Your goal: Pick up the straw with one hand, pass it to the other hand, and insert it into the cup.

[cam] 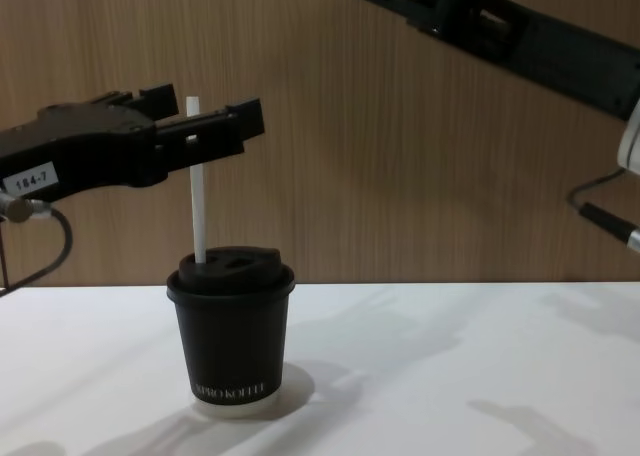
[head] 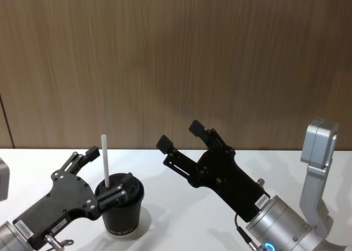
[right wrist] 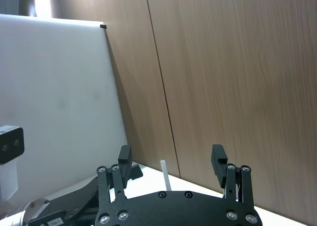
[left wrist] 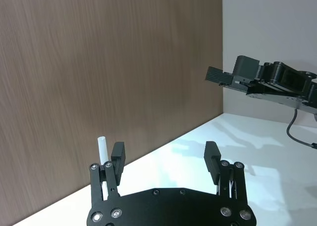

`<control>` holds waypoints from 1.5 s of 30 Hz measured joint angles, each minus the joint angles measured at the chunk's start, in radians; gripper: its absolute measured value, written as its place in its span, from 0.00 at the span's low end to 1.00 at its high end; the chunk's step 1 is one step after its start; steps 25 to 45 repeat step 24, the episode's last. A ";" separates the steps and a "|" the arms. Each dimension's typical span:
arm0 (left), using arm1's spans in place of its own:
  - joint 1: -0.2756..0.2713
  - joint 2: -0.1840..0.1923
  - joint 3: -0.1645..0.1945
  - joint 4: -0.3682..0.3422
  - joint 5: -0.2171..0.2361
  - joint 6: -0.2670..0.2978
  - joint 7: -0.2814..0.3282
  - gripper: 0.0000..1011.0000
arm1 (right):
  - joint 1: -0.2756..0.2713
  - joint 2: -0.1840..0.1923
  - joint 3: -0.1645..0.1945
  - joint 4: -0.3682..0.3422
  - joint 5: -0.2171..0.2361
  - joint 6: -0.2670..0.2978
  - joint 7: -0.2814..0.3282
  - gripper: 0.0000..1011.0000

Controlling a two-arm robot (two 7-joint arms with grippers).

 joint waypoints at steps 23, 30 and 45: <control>0.007 0.001 0.000 -0.005 0.000 -0.002 -0.004 0.99 | 0.000 0.000 0.000 0.000 0.000 0.000 0.000 0.99; 0.007 0.001 0.000 -0.005 0.000 -0.002 -0.004 0.99 | 0.000 0.000 0.000 0.000 0.000 0.000 0.000 0.99; 0.007 0.001 0.000 -0.005 0.000 -0.002 -0.004 0.99 | 0.000 0.000 0.000 0.000 0.000 0.000 0.000 0.99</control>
